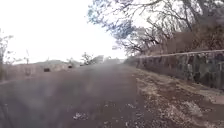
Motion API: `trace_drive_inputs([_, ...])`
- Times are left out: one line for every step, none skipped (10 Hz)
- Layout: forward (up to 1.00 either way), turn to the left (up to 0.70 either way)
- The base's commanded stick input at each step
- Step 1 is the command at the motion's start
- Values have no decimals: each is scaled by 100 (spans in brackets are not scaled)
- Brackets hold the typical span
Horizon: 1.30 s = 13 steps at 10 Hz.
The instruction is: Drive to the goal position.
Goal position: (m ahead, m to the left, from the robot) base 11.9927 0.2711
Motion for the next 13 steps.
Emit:
trace_drive_inputs([70, 0])
trace_drive_inputs([70, 0])
trace_drive_inputs([70, 0])
trace_drive_inputs([70, 0])
trace_drive_inputs([70, 0])
trace_drive_inputs([70, 0])
trace_drive_inputs([70, 0])
trace_drive_inputs([70, 0])
trace_drive_inputs([70, 0])
trace_drive_inputs([70, 0])
trace_drive_inputs([70, 0])
trace_drive_inputs([70, 0])
trace_drive_inputs([70, 0])
